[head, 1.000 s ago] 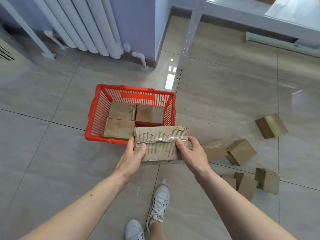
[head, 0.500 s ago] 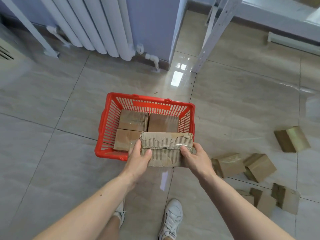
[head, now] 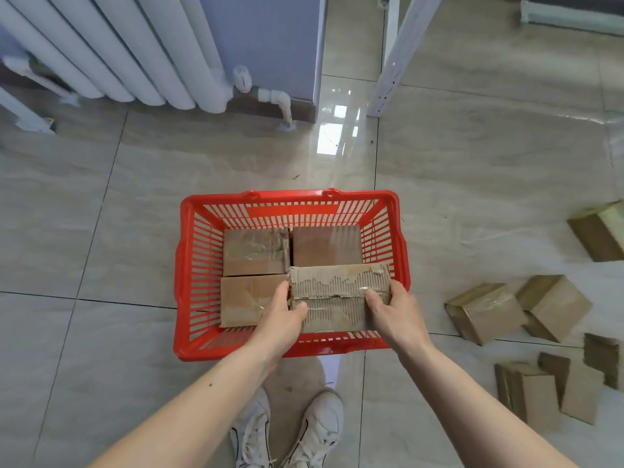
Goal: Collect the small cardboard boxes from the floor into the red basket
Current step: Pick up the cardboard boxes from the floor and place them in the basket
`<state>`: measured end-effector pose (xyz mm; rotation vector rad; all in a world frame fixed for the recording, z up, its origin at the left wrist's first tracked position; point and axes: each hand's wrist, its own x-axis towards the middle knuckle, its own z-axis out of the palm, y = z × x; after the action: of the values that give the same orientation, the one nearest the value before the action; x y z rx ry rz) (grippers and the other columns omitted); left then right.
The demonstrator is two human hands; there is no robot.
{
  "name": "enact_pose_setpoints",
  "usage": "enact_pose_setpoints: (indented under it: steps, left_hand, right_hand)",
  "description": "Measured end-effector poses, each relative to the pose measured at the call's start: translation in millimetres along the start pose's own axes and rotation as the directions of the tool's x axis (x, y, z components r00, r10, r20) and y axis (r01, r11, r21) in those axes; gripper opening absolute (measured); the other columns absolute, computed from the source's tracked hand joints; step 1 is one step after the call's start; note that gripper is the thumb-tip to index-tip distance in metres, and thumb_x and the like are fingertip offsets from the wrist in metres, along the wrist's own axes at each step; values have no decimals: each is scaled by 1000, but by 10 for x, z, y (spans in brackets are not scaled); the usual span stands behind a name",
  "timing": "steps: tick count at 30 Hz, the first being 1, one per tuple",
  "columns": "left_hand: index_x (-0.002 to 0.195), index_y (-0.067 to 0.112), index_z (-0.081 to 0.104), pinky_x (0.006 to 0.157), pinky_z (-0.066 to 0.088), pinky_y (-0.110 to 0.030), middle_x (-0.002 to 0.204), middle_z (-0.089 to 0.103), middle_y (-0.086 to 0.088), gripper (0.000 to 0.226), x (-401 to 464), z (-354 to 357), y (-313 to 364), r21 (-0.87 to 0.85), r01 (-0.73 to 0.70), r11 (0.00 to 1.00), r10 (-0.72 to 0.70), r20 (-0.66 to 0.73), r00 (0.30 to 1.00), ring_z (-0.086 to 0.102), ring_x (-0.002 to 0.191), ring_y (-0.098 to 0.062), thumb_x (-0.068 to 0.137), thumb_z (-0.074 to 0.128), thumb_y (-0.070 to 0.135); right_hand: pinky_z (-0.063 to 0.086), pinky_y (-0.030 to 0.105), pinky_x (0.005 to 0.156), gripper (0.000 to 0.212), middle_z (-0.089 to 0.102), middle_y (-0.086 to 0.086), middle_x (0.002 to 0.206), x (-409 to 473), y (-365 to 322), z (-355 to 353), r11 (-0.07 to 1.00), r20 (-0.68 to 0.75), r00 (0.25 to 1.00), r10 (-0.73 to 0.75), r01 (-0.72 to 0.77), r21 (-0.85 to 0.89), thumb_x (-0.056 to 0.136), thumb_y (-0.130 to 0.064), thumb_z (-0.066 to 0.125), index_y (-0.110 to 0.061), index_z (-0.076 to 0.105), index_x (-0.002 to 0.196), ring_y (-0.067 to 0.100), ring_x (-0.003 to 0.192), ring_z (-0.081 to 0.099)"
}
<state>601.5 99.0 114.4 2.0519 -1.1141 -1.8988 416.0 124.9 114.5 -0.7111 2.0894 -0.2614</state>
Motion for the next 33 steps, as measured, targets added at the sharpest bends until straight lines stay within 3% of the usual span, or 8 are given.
enact_pose_setpoints:
  steps: [5, 7, 10, 14, 17, 21, 27, 33]
  left_hand:
    - [130, 32, 50, 97, 27, -22, 123, 40, 5, 38, 474, 159, -253, 52, 63, 997, -64, 22, 998, 41, 110, -9, 96, 44, 15]
    - [133, 33, 46, 110, 33, -32, 130, 47, 4, 49, 655, 216, -377, 30, 104, 994, -105, 27, 994, 47, 121, -15, 89, 48, 12]
    - [140, 23, 36, 109, 40, -46, 133, 51, 3, 55, 871, 263, -577, 8, 170, 985, -170, 39, 985, 50, 124, -20, 90, 45, 1]
    - [143, 28, 36, 109, 40, -46, 135, 50, 3, 62, 1037, 297, -708, 10, 187, 982, -188, 56, 981, 50, 123, -19, 89, 43, 0]
    - [147, 25, 34, 114, 34, -41, 142, 35, 1, 62, 1164, 330, -745, 29, 182, 983, -184, 46, 982, 46, 125, -19, 90, 47, 4]
    - [153, 18, 24, 111, 25, -30, 145, 23, 1, 62, 1284, 405, -762, 86, 163, 983, -167, 43, 985, 37, 128, -16, 96, 47, 11]
    - [153, 21, 25, 114, 25, -35, 154, 22, 0, 60, 1200, 442, -669, 110, 180, 977, -186, 45, 982, 30, 140, -20, 97, 46, 12]
    - [149, 28, 28, 110, 39, -48, 152, 36, -4, 70, 858, 336, -520, 99, 181, 979, -184, 23, 983, 47, 131, -26, 84, 52, 22]
  right_hand:
    - [52, 50, 98, 46, 61, 2, 130, 469, 246, 381, 996, -42, 999, 1, -4, -85, 91, -44, 51, -25, 54, 133, 27, 119, 60]
    - [52, 52, 98, 46, 60, 2, 131, 622, 361, 538, 994, -42, 999, 24, -29, -103, 91, -45, 50, -24, 54, 133, 27, 121, 59]
    - [53, 52, 98, 49, 60, 4, 133, 812, 545, 777, 993, -46, 997, 65, -69, -100, 92, -45, 52, -21, 53, 134, 29, 123, 59]
    - [53, 50, 99, 46, 60, 3, 135, 1006, 664, 1023, 991, -47, 995, 84, -88, -99, 95, -39, 55, -20, 53, 136, 28, 125, 59]
    - [54, 49, 99, 46, 60, 4, 136, 1161, 725, 1133, 991, -47, 995, 83, -87, -102, 96, -37, 55, -19, 50, 138, 29, 125, 59]
    - [51, 50, 102, 47, 56, 7, 140, 1357, 785, 1201, 992, 14, 993, 114, -113, -61, 98, -29, 53, -15, 42, 141, 30, 129, 55]
    - [41, 51, 113, 63, 44, 5, 153, 1316, 900, 1182, 991, 84, 990, 109, -115, 67, 92, -29, 55, -20, 31, 150, 26, 142, 42]
    - [38, 44, 114, 53, 49, 8, 149, 728, 517, 660, 987, 42, 994, 103, -107, 121, 99, -20, 51, -12, 36, 149, 27, 138, 46]
